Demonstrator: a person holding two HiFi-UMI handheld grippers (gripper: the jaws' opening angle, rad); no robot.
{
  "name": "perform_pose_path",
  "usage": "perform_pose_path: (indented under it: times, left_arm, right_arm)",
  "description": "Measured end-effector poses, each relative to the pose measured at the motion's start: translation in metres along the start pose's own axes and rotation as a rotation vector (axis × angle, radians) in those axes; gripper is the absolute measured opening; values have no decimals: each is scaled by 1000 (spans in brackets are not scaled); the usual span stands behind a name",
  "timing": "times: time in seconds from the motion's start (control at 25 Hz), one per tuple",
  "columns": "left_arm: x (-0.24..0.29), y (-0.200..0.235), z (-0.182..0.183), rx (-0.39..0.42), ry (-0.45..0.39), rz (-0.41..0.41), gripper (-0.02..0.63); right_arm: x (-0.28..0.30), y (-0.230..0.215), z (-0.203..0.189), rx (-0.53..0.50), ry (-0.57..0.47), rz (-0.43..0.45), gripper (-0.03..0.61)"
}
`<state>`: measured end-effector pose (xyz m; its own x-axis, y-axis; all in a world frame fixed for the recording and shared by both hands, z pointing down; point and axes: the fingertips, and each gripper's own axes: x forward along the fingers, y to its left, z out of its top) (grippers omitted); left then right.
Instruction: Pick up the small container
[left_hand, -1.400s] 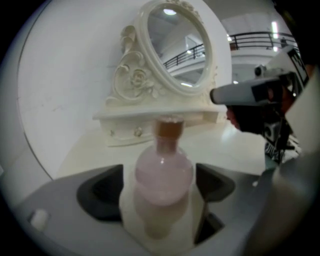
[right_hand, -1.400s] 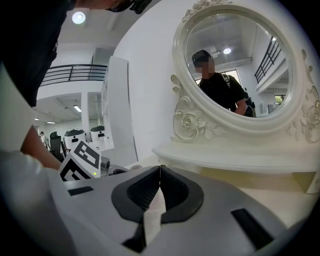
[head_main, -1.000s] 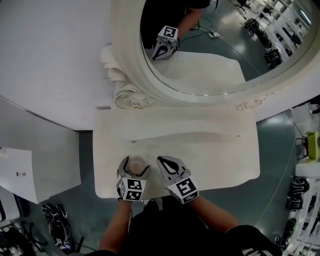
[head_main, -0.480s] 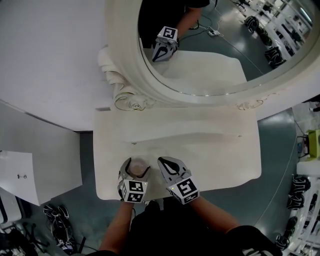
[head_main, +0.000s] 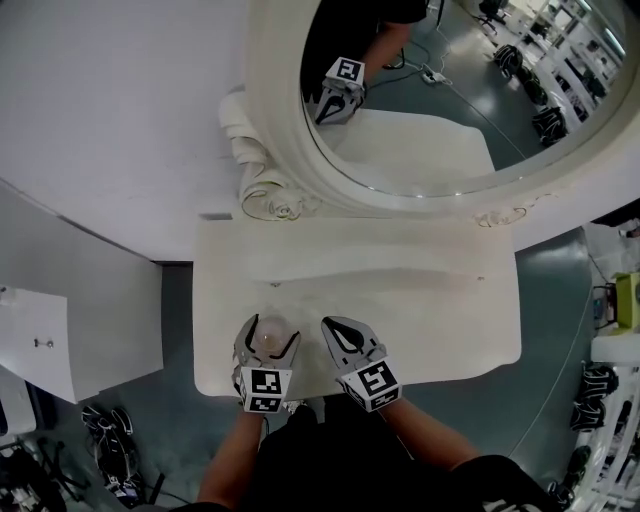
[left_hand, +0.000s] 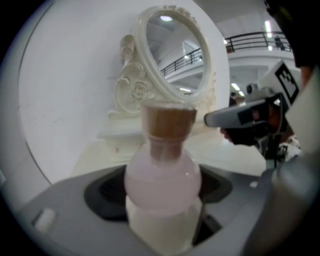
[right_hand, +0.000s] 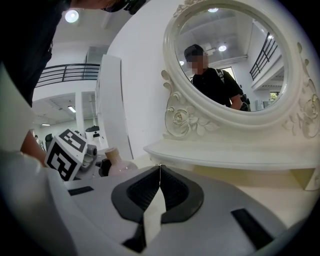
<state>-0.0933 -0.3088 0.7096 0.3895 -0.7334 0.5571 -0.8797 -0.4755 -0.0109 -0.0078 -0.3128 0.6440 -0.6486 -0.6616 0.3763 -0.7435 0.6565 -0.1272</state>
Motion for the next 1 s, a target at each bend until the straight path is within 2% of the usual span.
perform_pose_path:
  times: [0.4, 1.0]
  left_arm:
    - [-81, 16, 73, 25, -210, 74, 399]
    - [-160, 18, 127, 63, -378, 95, 399]
  right_arm:
    - [-13, 33, 32, -35, -100, -17, 6]
    - [-54, 69, 106, -115, -294, -63, 6]
